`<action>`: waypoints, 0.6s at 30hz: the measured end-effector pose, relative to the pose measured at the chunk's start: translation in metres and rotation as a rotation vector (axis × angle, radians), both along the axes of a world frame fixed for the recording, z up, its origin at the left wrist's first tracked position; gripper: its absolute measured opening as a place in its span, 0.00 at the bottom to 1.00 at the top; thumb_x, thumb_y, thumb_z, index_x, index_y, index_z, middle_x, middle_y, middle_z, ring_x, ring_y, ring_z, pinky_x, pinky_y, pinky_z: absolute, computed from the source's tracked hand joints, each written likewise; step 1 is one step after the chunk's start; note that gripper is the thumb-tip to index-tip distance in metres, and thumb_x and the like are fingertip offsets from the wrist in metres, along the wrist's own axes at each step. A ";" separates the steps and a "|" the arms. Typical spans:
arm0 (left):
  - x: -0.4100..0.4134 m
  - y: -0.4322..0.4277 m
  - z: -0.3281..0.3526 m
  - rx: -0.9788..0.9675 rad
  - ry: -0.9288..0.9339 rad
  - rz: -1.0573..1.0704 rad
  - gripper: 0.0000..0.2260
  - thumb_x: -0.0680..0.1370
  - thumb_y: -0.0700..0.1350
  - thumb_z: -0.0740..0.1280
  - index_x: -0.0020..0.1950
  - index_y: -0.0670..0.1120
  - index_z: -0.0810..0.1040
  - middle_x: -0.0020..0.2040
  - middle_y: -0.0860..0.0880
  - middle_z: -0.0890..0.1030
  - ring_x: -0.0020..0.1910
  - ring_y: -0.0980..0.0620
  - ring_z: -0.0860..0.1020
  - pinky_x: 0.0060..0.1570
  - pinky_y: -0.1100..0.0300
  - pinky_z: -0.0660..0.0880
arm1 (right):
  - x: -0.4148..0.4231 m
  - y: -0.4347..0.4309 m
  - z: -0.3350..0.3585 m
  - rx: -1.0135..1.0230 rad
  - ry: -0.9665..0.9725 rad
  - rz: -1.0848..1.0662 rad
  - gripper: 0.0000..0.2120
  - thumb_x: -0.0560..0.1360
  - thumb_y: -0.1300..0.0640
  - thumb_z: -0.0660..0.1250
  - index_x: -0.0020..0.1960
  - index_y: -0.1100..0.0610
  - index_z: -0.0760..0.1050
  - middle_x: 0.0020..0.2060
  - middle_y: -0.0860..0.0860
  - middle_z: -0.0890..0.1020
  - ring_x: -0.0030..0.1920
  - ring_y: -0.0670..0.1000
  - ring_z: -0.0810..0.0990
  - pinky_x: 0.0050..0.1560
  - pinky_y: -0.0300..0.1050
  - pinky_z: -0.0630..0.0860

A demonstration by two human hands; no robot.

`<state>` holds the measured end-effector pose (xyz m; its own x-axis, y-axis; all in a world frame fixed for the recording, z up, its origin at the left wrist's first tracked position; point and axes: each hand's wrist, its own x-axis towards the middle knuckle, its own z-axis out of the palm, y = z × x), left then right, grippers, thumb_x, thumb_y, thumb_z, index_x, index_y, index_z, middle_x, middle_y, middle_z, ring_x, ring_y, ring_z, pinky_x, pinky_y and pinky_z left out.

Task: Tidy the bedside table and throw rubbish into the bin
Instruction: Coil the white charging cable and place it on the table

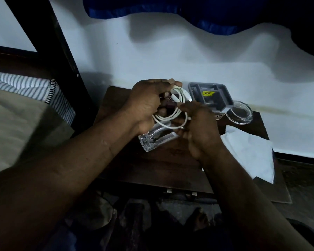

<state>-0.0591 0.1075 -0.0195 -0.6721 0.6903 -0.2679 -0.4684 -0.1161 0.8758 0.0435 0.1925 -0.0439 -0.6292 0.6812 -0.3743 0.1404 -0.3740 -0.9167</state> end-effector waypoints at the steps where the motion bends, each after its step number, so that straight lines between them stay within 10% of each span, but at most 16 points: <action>1: 0.000 0.000 0.000 0.000 -0.022 -0.013 0.12 0.82 0.40 0.65 0.60 0.34 0.82 0.31 0.51 0.68 0.21 0.59 0.65 0.21 0.67 0.58 | 0.000 0.001 -0.001 -0.117 0.045 0.029 0.19 0.75 0.58 0.68 0.63 0.65 0.78 0.52 0.61 0.84 0.47 0.55 0.83 0.42 0.44 0.80; 12: 0.002 -0.001 0.000 0.017 -0.113 -0.117 0.12 0.84 0.39 0.62 0.63 0.34 0.79 0.35 0.48 0.76 0.19 0.58 0.67 0.18 0.68 0.59 | 0.001 0.004 0.011 -0.674 0.334 0.132 0.11 0.69 0.64 0.61 0.48 0.61 0.79 0.38 0.55 0.83 0.37 0.51 0.83 0.57 0.51 0.78; 18: -0.012 -0.003 -0.002 0.133 -0.314 -0.142 0.09 0.84 0.42 0.61 0.57 0.40 0.79 0.34 0.51 0.76 0.20 0.60 0.60 0.18 0.71 0.56 | 0.004 0.011 0.010 -0.796 0.429 0.020 0.20 0.71 0.59 0.64 0.62 0.62 0.79 0.58 0.59 0.82 0.50 0.57 0.83 0.73 0.53 0.70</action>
